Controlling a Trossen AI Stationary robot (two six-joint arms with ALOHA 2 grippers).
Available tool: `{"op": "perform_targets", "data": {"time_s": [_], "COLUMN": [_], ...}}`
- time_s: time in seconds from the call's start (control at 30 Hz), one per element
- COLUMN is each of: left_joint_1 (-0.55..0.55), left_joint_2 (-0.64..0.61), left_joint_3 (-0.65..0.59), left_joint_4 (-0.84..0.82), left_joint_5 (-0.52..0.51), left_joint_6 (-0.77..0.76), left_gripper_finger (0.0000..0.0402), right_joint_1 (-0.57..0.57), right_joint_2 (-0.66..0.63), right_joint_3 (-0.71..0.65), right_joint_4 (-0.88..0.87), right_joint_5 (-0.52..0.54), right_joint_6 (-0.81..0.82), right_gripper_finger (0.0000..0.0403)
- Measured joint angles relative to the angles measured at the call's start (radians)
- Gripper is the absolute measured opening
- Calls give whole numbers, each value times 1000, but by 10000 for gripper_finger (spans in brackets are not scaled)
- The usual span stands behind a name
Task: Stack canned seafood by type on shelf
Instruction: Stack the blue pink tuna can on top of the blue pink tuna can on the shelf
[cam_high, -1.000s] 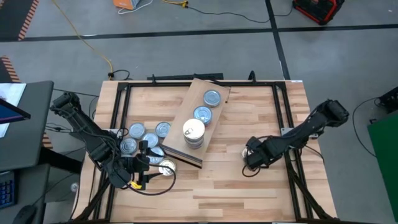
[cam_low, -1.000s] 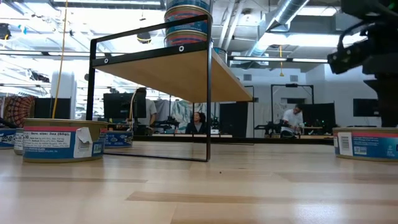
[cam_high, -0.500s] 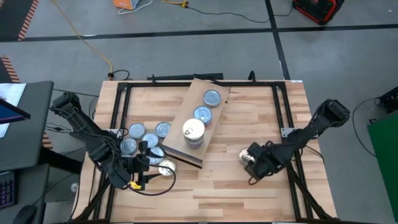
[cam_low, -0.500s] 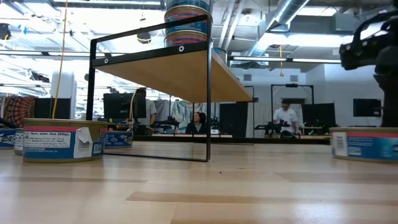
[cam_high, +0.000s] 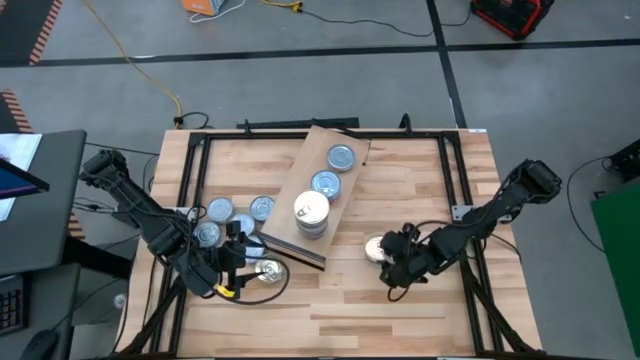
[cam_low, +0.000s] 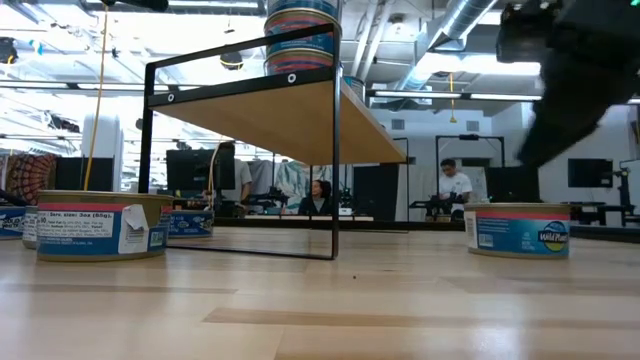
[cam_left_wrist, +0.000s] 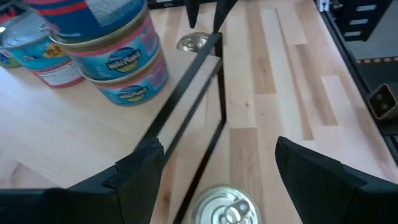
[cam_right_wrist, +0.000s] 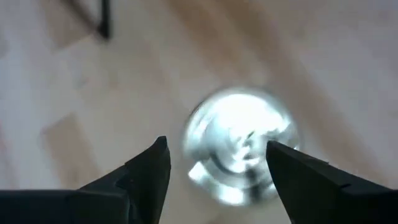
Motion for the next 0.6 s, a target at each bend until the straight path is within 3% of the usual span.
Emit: {"op": "perform_targets", "data": {"time_s": [0.07, 0.33, 0.6], "left_joint_1": [0, 0, 0], "left_joint_2": [0, 0, 0], "left_joint_3": [0, 0, 0], "left_joint_4": [2, 2, 4], "left_joint_5": [1, 25, 18], "left_joint_6": [0, -21, -19], "left_gripper_finger": [295, 295, 295], "right_joint_1": [-5, 34, 7], "right_joint_2": [1, 4, 70], "right_joint_3": [7, 2, 2], "right_joint_4": [-40, -150, -182], "right_joint_5": [-52, -61, -57], "right_joint_6": [31, 192, 202], "right_gripper_finger": [291, 291, 291]}}
